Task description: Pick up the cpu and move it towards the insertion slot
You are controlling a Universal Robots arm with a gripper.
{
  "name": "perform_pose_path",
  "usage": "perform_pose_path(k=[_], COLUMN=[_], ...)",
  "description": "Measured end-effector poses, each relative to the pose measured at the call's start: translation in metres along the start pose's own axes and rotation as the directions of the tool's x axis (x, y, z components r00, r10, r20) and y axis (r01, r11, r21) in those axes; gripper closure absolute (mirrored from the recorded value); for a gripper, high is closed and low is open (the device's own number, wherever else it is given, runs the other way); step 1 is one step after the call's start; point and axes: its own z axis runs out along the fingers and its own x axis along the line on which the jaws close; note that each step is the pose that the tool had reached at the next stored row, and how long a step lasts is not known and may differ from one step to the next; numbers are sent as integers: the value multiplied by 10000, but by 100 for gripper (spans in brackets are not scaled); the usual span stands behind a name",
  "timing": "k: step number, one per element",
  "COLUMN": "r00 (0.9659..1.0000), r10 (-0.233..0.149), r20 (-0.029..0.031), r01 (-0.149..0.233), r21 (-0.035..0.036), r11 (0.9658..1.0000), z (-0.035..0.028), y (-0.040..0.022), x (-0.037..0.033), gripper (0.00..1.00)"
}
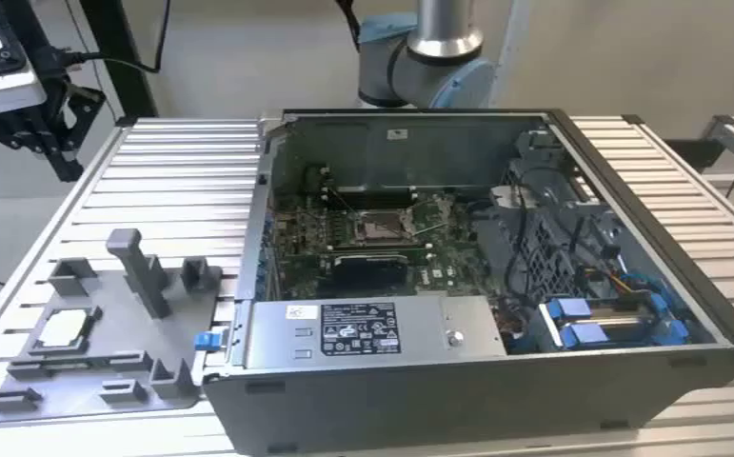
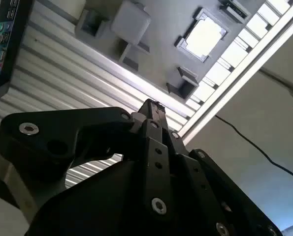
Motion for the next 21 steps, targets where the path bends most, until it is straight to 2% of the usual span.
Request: perform_pose_path(k=[14, 18, 21], r00=[10000, 10000, 10000], r10=[2, 0, -1], r20=[0, -1, 0], r01=[-2, 0, 1], r21=[0, 0, 0], r11=[10000, 10000, 10000], z=[2, 5, 8], y=[-16, -70, -145], x=[20, 50, 63], gripper=[100, 100, 100])
